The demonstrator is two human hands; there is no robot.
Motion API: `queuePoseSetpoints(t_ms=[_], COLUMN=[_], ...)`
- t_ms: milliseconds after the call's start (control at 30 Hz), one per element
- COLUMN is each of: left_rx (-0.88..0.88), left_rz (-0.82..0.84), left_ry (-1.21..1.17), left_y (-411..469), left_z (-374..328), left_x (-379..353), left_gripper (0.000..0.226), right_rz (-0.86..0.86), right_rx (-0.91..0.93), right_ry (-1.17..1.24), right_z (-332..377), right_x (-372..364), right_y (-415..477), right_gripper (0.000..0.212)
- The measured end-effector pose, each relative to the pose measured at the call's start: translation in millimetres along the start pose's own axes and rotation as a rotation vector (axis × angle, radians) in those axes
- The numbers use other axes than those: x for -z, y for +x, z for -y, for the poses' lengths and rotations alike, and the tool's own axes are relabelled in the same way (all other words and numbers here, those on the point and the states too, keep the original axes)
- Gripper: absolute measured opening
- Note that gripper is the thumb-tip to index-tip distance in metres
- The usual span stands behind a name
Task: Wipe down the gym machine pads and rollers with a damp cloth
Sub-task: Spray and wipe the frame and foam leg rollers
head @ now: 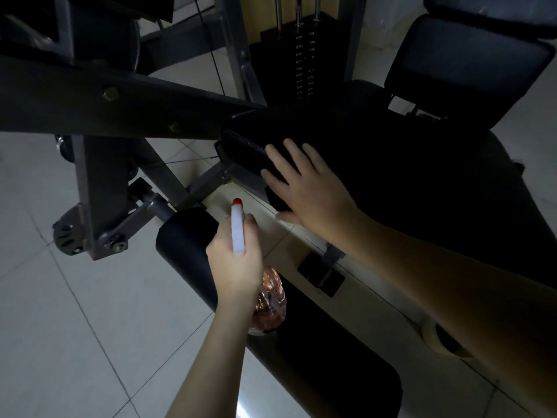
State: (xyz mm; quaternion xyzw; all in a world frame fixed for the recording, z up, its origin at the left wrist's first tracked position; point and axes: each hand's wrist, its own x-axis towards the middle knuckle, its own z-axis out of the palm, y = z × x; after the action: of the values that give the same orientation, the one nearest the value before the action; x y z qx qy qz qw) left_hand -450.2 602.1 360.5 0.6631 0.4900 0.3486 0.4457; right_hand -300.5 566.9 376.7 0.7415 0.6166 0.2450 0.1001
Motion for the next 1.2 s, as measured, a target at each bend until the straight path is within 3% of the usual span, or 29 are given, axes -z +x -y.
queuePoseSetpoints(t_ms=[100,200,500,633,867,1033,1200], left_rx=[0.077,0.11,0.078,0.061,-0.029,-0.055,-0.017], left_rz=[-0.011,-0.013,0.015,0.015,0.057,0.062,0.044], left_ry=[-0.039,-0.065,-0.087,-0.062,0.003,0.028,-0.016], left_y=[0.6,0.8,-1.4,-3.6,-3.1,0.5,-0.4], left_z=[-1.0,-0.8,0.6,-2.2,0.7,1.7,1.9], left_x=[3.4,4.4,5.3,6.1,1.9,2.2,4.0], left_gripper=[0.027,0.027,0.031,0.032,0.021,0.025,0.022], right_rz=[0.008,0.0,-0.086,0.075,0.073,0.063,0.002], right_rx=[0.214,0.319,0.166,0.062,0.143,0.108,0.068], right_ry=[-0.078,-0.154,0.156,0.265,0.164,0.172,0.169], right_z=[-13.6,-25.1,-0.5,2.0,-11.3,-7.8,-0.2], right_x=[-4.1,-7.3,4.1,12.9,6.8,7.9,1.7], right_y=[-25.7,-42.0,31.2,44.7,4.3,5.1,8.5], right_gripper=[0.082,0.067,0.044,0.062,0.089,0.069,0.065])
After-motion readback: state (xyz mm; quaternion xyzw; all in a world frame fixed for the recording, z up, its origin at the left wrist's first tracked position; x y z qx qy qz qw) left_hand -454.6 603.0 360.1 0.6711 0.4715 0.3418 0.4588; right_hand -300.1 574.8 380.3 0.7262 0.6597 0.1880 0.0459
